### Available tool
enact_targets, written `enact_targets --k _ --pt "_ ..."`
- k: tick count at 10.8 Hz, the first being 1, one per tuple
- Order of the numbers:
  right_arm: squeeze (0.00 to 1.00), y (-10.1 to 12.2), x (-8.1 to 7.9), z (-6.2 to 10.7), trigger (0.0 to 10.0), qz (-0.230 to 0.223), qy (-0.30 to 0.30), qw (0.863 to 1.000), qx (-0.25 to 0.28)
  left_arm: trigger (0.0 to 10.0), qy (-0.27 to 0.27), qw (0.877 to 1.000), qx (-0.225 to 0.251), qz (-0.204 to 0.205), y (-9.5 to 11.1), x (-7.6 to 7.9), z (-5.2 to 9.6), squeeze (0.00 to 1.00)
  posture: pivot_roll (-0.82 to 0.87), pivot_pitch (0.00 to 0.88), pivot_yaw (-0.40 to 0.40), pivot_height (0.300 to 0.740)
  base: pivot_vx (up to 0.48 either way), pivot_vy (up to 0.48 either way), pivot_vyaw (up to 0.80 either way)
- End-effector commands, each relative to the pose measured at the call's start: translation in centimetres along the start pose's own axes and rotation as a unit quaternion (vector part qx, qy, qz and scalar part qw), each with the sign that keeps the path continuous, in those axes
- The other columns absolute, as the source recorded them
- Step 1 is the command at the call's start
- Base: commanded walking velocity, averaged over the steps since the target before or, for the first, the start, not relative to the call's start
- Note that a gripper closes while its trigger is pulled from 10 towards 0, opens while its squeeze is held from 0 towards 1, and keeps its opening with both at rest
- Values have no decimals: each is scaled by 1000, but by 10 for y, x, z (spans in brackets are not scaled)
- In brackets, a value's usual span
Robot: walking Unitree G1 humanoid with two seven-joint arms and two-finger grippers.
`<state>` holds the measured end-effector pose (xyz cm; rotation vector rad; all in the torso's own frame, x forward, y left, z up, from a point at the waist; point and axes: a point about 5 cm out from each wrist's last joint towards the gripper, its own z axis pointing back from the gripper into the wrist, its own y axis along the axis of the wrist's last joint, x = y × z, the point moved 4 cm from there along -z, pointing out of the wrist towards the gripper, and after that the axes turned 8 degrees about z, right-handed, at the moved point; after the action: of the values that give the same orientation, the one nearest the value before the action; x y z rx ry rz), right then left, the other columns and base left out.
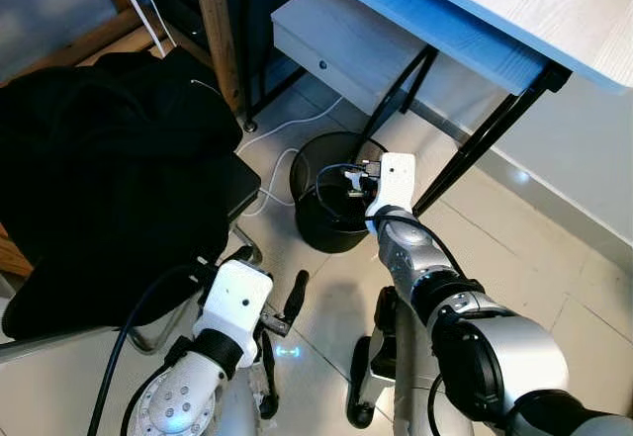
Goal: Clean up the room
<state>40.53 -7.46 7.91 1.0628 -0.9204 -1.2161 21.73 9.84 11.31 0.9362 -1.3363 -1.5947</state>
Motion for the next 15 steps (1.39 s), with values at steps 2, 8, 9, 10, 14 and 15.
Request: enact_targets --k 2,8,9,10,14,15 --pt "0 -14 -4 2 10000 -1 6 1000 -25 10000 -19 1000 -3 -10 -3 8 2 0 302 285 -83 578 219 0 0" --pt "0 -21 -7 4 10000 4 21 999 -37 10000 -6 1000 -6 -14 -5 6 1 0 296 286 -84 578 287 40 0" --pt "0 -25 -15 6 10000 6 45 998 -45 10000 -8 1000 -6 -14 -5 8 2 0 296 289 -85 578 0 0 0" --pt "0 -30 -25 7 10000 8 73 996 -55 10000 -8 1000 -6 -13 -5 9 2 0 296 291 -85 578 0 0 0" --pt "0 -38 -26 10 10000 38 75 994 -70 10000 -13 1000 -10 -5 -7 13 5 0 298 301 -82 578 0 0 0" --pt "0 -43 -17 10 10000 40 62 994 -78 10000 -18 1000 -9 -2 -7 13 6 0 294 299 -79 578 0 0 0"
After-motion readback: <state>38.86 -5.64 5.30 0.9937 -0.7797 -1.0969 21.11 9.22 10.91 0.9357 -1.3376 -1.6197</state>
